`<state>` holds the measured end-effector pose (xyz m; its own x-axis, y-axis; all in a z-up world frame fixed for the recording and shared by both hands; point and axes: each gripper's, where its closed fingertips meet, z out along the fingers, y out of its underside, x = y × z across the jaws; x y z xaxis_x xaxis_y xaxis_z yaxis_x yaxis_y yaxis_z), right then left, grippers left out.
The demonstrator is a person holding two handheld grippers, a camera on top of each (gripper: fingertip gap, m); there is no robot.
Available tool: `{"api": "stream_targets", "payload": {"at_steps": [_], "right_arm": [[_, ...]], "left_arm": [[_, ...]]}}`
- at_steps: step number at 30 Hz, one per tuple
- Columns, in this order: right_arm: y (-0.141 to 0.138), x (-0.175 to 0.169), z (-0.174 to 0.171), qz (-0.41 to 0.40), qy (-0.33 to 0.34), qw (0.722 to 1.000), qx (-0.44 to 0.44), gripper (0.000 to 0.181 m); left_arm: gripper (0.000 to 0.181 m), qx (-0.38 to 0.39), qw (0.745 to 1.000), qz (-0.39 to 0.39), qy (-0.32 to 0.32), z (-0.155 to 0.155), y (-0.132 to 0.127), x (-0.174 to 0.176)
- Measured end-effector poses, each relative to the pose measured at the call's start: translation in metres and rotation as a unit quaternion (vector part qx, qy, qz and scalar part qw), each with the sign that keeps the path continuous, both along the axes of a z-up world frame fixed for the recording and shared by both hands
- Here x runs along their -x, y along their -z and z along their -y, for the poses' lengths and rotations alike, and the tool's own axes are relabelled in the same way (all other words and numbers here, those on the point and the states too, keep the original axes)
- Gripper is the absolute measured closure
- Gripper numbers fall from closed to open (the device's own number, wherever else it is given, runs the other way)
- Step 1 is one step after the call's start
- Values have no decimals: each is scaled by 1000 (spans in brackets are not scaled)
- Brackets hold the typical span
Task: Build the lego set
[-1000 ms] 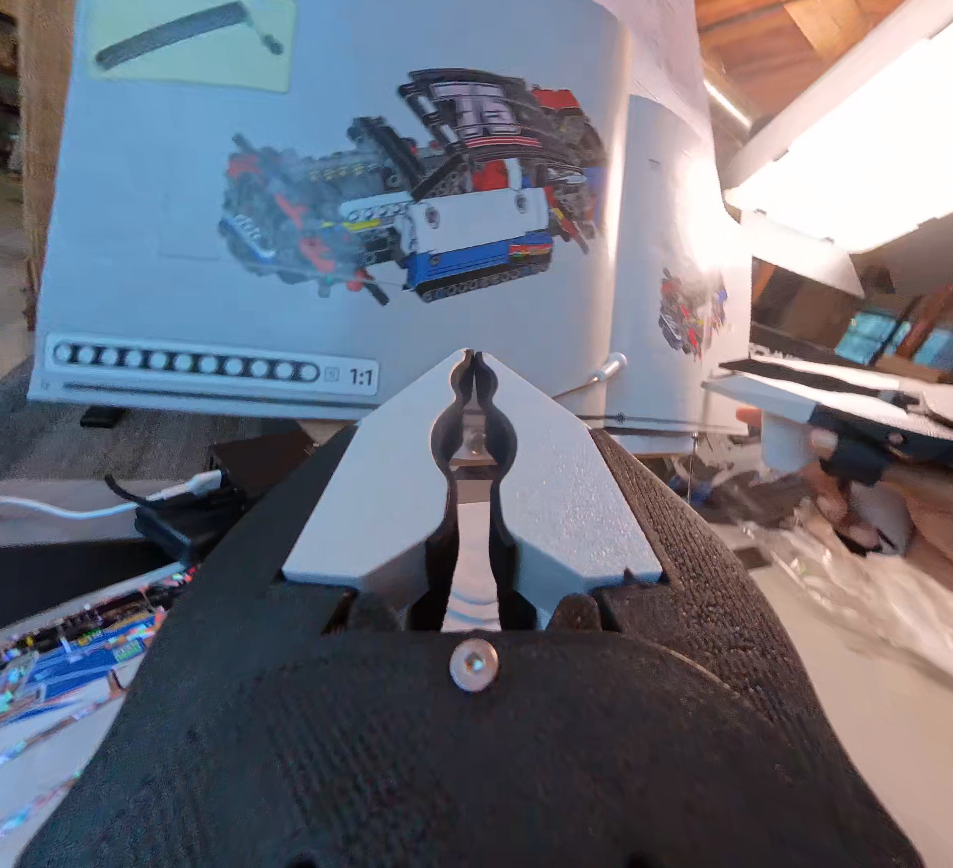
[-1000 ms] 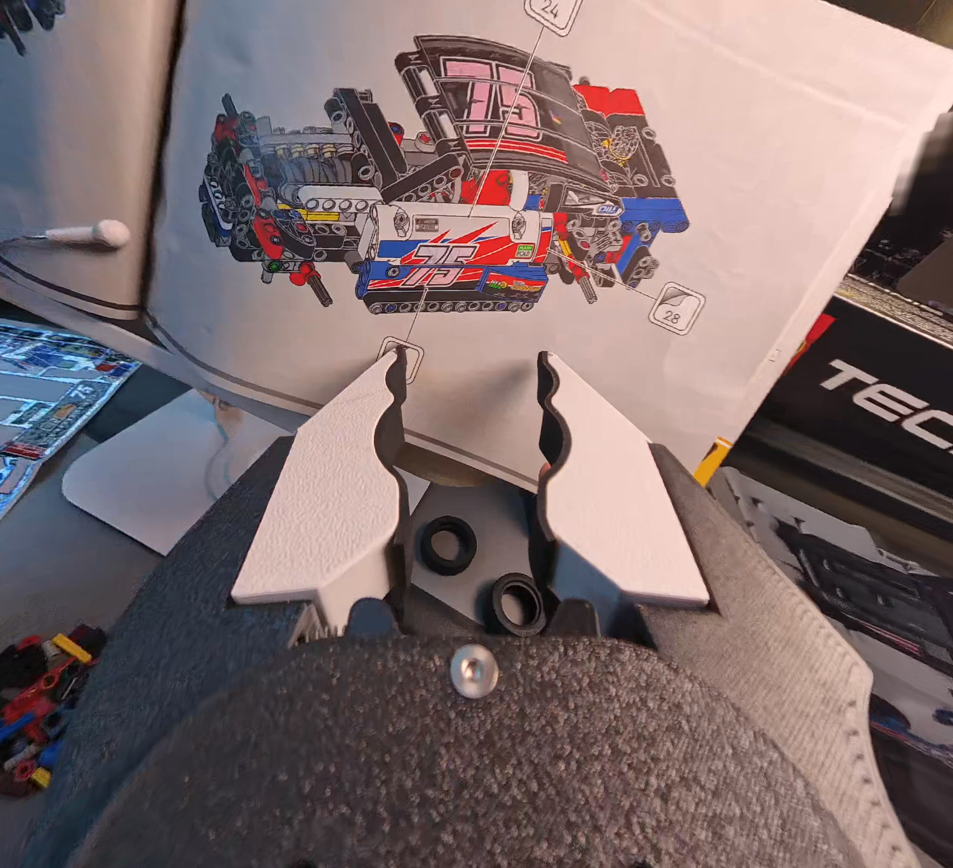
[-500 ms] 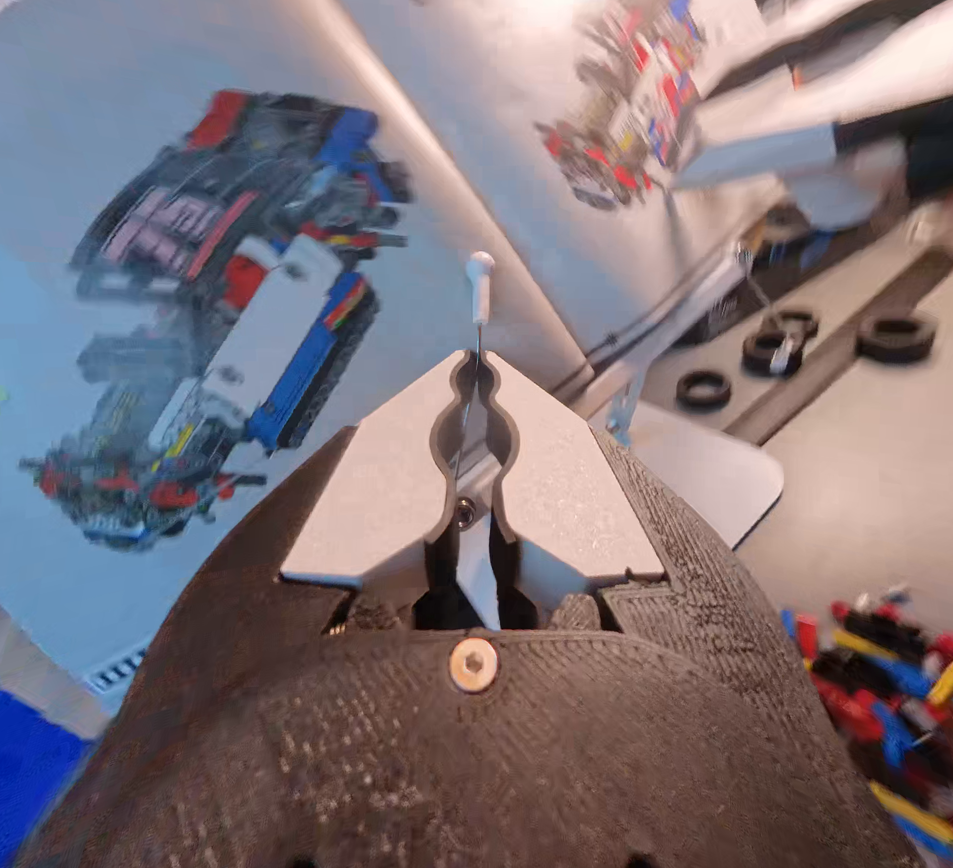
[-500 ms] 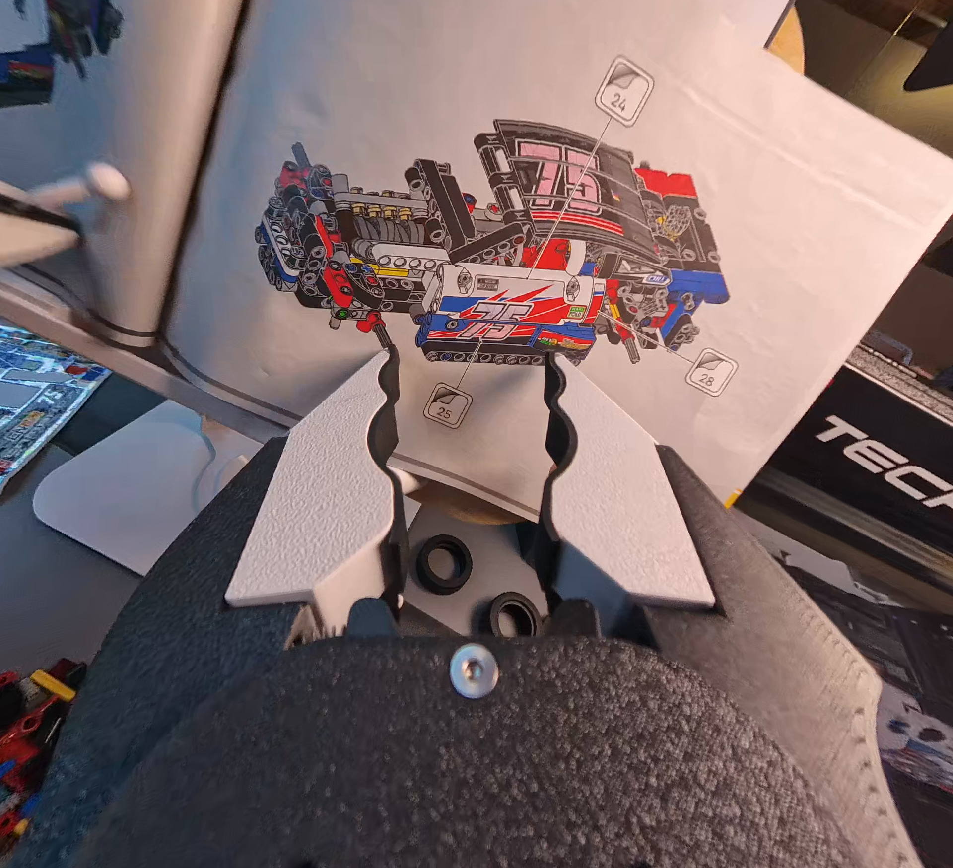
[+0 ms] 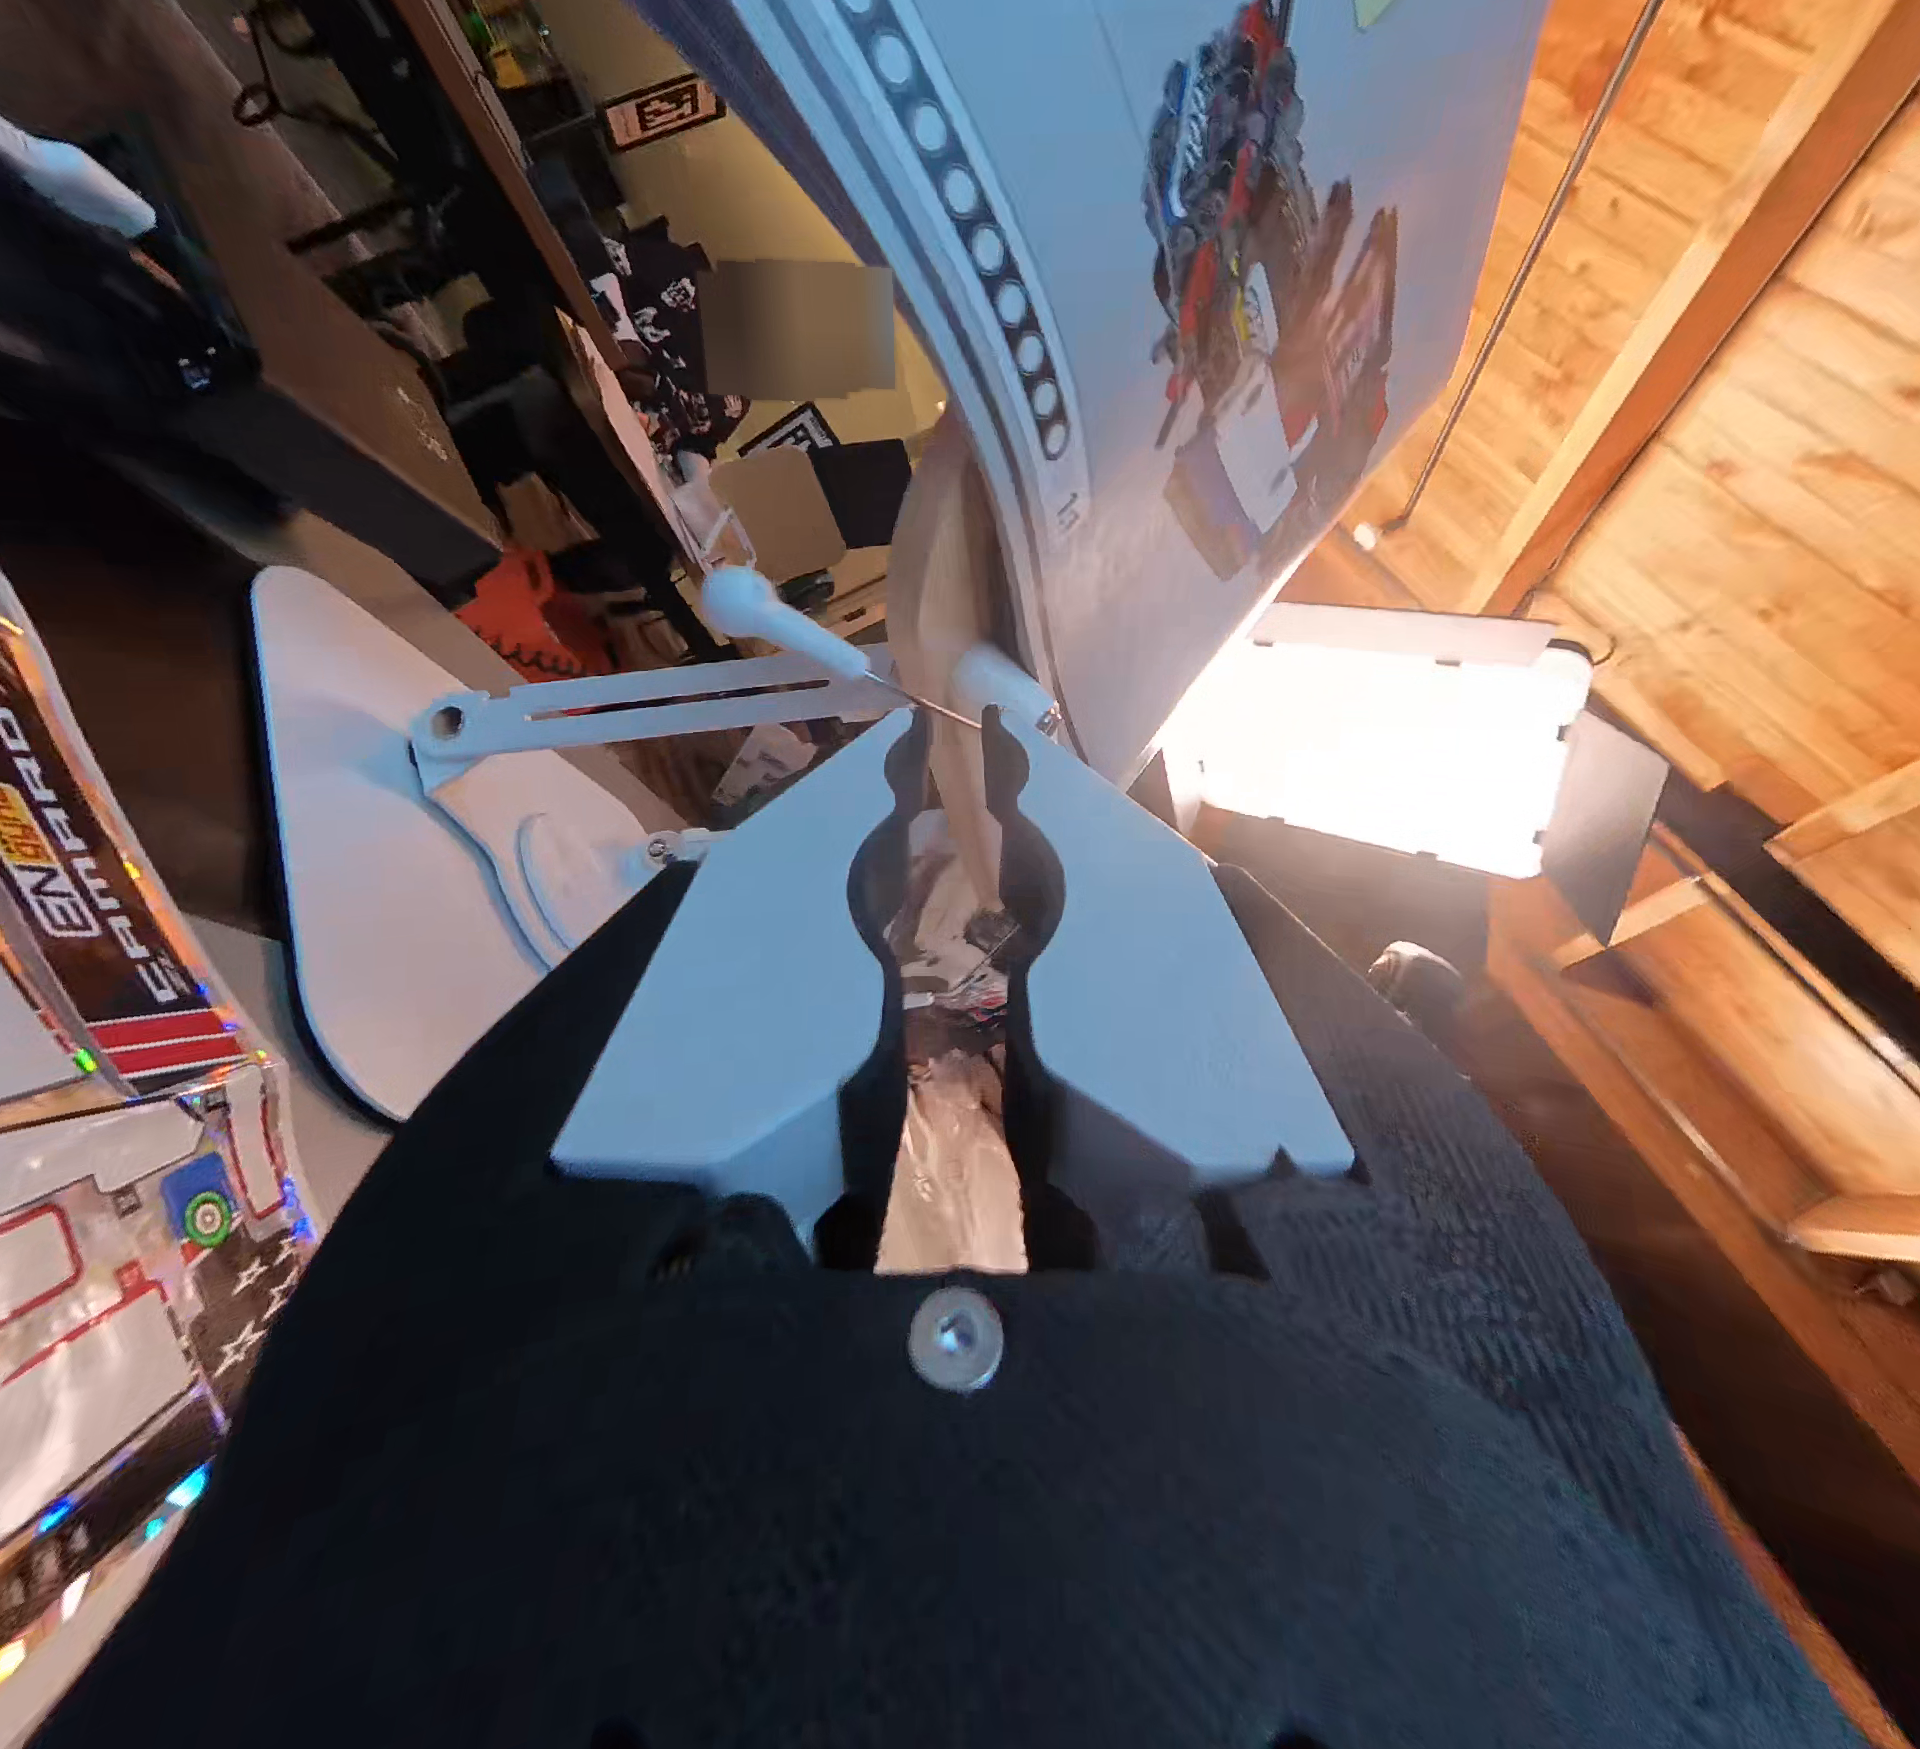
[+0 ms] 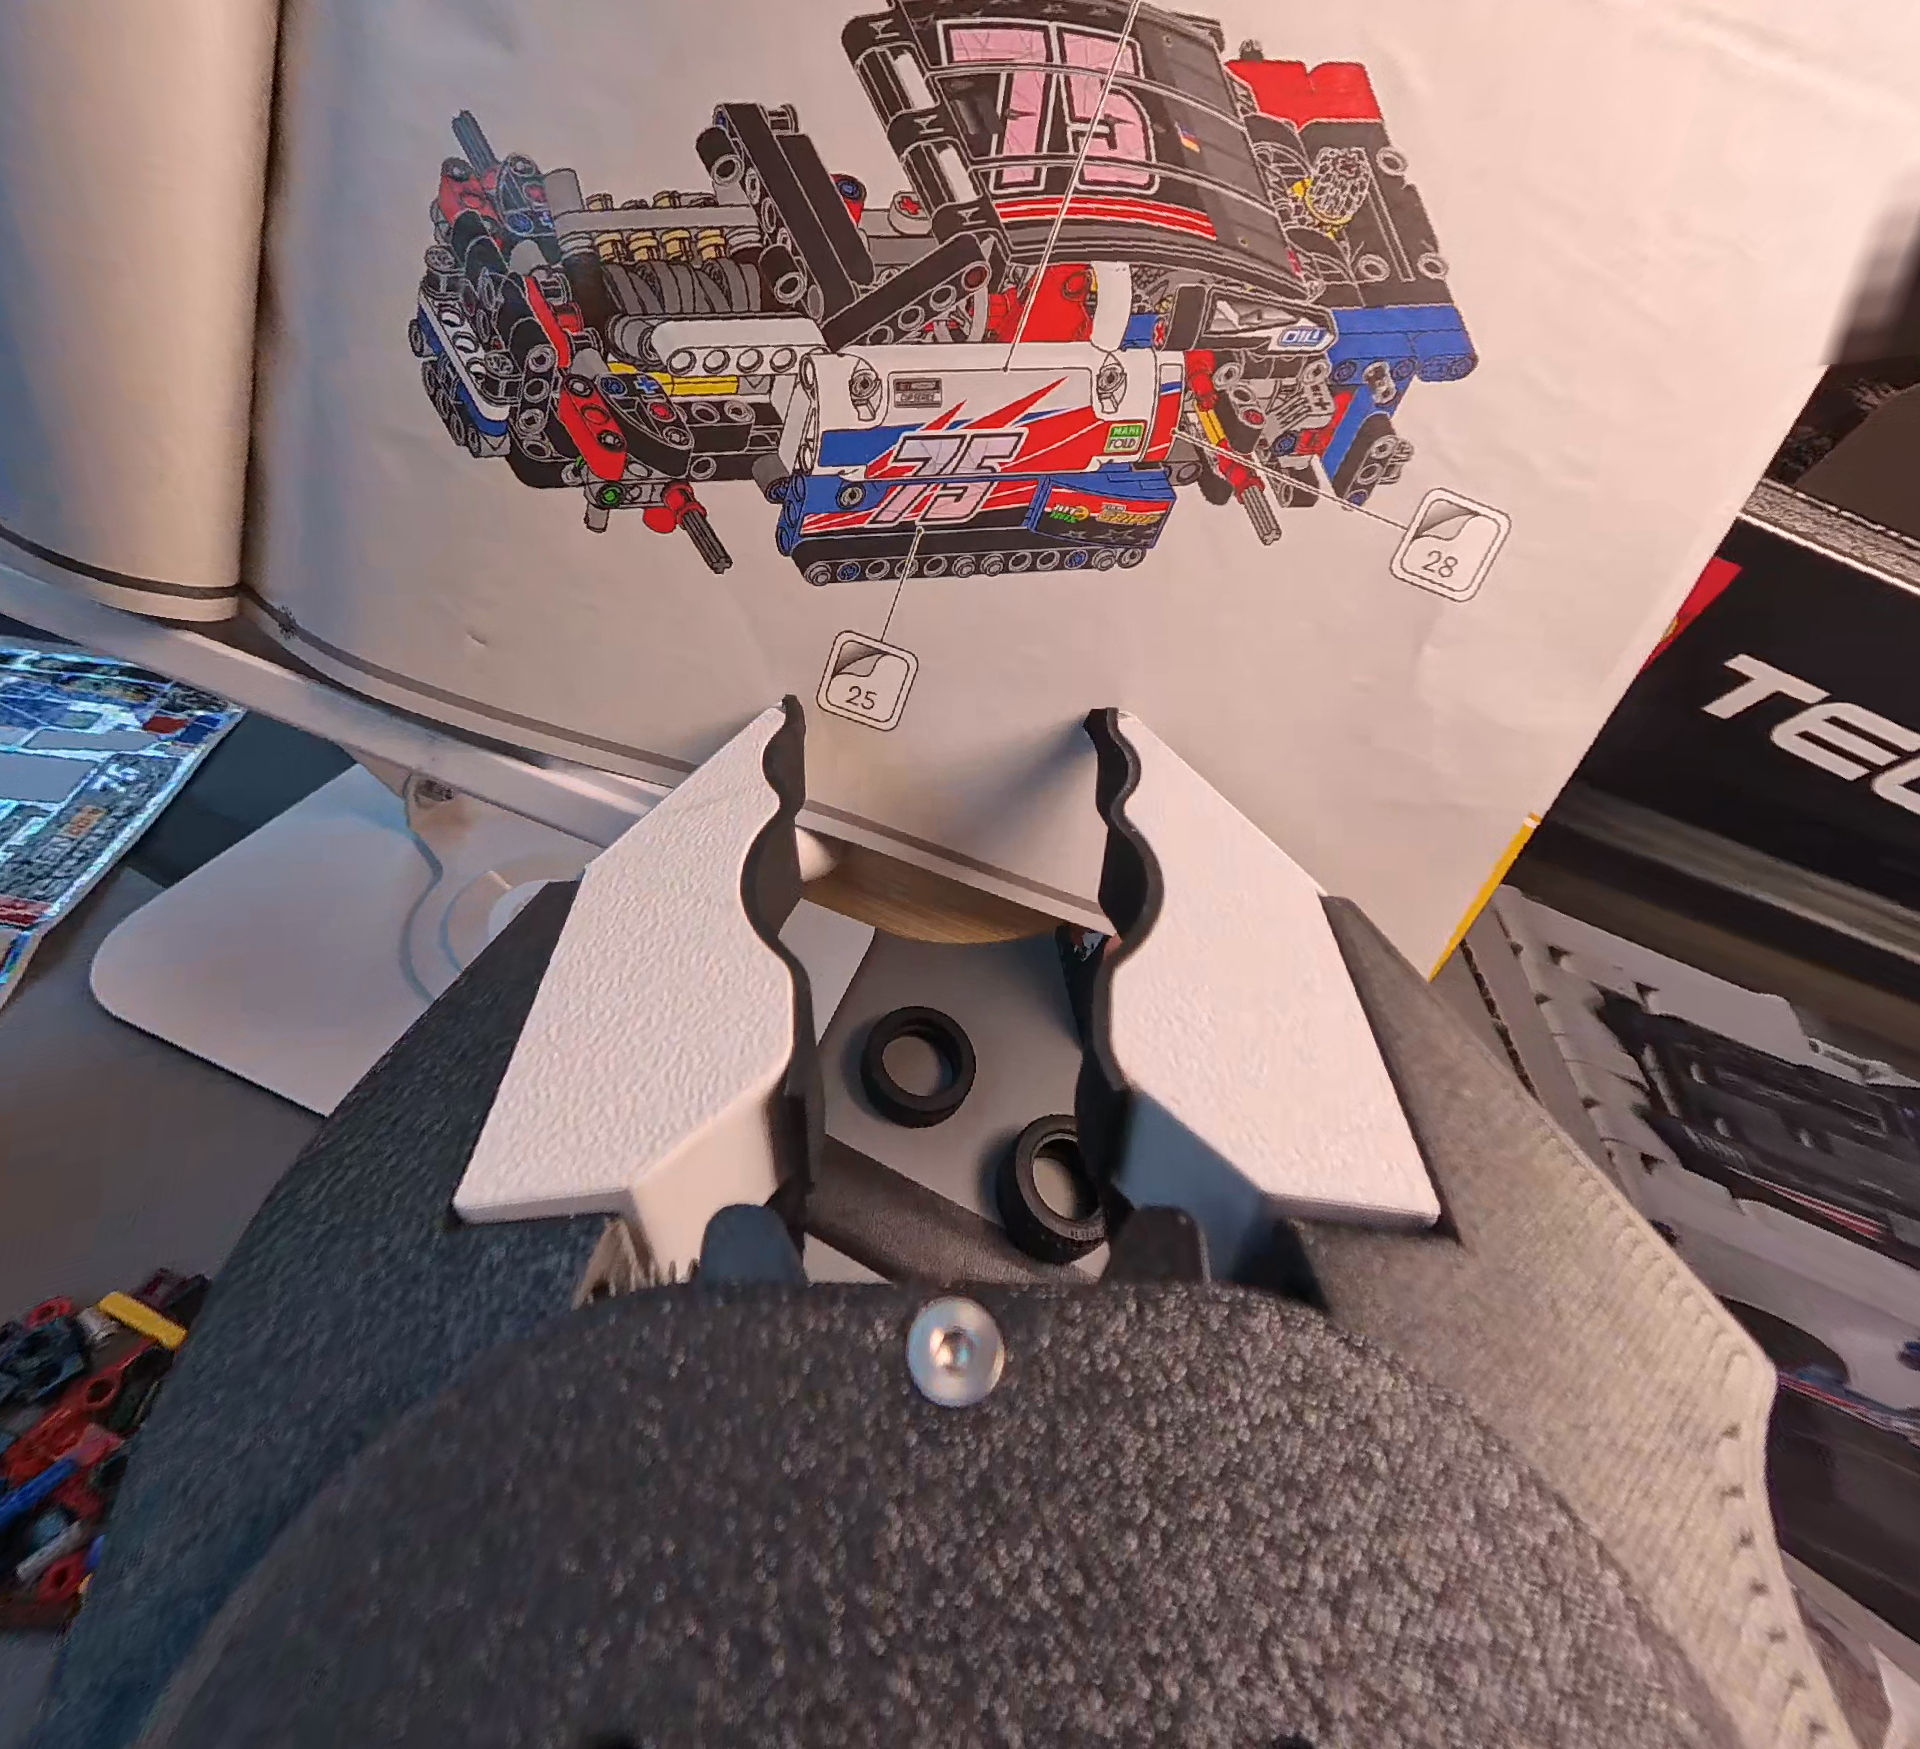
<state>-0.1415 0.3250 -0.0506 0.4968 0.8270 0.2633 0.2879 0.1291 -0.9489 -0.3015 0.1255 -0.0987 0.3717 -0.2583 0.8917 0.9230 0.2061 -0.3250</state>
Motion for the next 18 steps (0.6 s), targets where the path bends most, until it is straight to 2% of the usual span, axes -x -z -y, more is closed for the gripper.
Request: {"api": "stream_targets", "payload": {"at_steps": [2, 4, 6, 8, 10, 13, 16, 18], "right_arm": [[1, -3, -2, 3, -2, 1000, 3, 124], [-2, -7, -5, -3, -9, 1000, 8, 119], [-10, -12, -12, -18, -15, 1000, 16, 113], [-24, -16, -20, -34, -23, 999, 18, 103], [-40, -16, -27, -44, -36, 998, 12, 89], [-63, -9, -39, -38, -46, 998, 11, 69], [-86, 2, -49, -15, -50, 999, -6, 59], [-90, 9, -58, 9, -44, 999, 0, 56]], "left_arm": [[162, 53, 997, -56, -24, 8, -1, 1], [156, 120, 978, -134, -105, 26, -8, 18], [150, 147, 943, -235, -183, 45, -35, 30], [144, 154, 906, -334, -211, 50, -67, 25], [138, 165, 877, -416, -178, 34, -87, 6], [137, 171, 830, -519, -112, -2, -103, -31], [146, 194, 739, -639, -85, -38, -104, -62], [155, 210, 683, -696, -76, -59, -100, -74]]}}
